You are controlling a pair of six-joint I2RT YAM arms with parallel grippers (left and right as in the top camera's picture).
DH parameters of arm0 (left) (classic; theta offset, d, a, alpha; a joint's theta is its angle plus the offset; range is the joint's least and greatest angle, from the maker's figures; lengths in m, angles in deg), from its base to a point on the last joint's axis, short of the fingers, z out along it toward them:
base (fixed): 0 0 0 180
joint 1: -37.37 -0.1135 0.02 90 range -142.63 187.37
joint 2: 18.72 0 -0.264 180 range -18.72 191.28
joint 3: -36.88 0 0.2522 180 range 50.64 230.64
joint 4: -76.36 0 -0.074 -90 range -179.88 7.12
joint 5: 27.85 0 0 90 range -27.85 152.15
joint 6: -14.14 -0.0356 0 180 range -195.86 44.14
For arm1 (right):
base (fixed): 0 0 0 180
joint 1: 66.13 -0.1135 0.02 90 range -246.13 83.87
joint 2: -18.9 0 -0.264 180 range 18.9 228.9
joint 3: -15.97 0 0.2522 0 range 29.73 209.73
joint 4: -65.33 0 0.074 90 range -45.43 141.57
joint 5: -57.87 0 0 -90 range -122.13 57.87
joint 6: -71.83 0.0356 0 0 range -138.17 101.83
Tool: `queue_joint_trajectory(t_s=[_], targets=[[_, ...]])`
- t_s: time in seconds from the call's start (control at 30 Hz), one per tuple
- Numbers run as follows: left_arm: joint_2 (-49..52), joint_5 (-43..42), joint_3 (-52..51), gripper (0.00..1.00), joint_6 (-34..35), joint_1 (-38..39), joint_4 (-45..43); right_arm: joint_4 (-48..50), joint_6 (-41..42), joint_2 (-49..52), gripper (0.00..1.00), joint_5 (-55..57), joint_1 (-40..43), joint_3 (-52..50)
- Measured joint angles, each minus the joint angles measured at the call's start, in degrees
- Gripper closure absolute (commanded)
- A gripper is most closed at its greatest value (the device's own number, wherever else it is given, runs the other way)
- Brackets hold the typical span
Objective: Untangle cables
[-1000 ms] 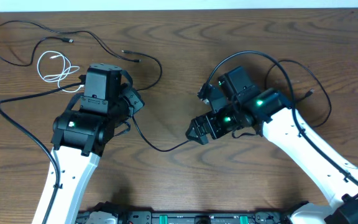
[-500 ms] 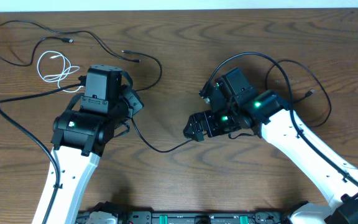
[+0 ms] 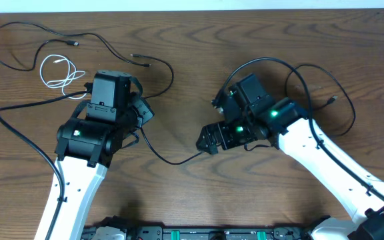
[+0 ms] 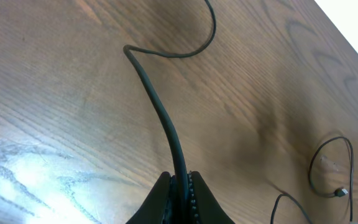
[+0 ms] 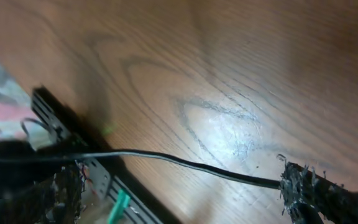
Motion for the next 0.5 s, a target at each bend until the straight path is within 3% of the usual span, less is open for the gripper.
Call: queue_joint_trajectory(t_s=[0.07,0.1,0.2,0.5], targets=[[0.0,0.0,0.0,0.92,0.9,0.0,0.3,0.7,-3.8,0.0,0.27,2.0,-1.6,0.0],[0.0,0.0,0.0,0.92,1.4,0.0,0.3,1.4,-5.3,0.0,0.28,3.6,-2.5,0.0],[0.0,0.0,0.0,0.92,3.1,0.0,0.4,4.2,-8.5,0.0,0.15,9.6,-5.2,-0.1],[0.0,0.0,0.0,0.92,5.7,0.0,-1.1,6.1,-15.0,0.0,0.15,19.7,-9.5,-0.2]])
